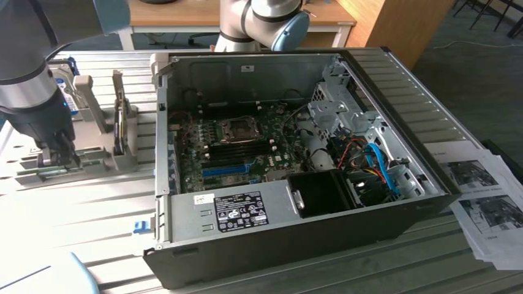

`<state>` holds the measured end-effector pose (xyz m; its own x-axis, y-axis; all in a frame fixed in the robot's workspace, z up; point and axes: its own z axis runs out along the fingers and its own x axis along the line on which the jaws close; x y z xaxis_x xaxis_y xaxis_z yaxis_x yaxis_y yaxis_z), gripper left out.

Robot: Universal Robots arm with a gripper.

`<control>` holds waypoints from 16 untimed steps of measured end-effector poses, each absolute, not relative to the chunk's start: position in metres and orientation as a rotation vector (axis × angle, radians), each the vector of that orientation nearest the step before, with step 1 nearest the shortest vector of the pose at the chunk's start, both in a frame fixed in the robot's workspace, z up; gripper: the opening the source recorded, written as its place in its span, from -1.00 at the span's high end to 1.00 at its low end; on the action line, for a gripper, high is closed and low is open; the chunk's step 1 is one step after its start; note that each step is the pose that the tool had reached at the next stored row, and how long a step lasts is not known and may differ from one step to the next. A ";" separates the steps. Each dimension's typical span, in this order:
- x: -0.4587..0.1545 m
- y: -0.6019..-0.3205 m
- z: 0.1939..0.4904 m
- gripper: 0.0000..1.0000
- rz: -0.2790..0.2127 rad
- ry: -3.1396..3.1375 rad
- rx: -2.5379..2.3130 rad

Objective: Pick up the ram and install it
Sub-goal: 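Pick up the ram and move it above insertion slot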

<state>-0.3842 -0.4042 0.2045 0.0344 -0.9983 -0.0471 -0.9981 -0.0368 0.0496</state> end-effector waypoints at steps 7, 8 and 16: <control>-0.384 -0.404 0.210 0.78 -0.107 -2.178 2.257; -0.384 -0.404 0.211 0.78 -0.107 -2.178 2.257; -0.384 -0.404 0.217 0.78 -0.107 -2.178 2.257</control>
<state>-0.3842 -0.4042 0.2173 0.0345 -0.9983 -0.0470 -0.9981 -0.0368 0.0495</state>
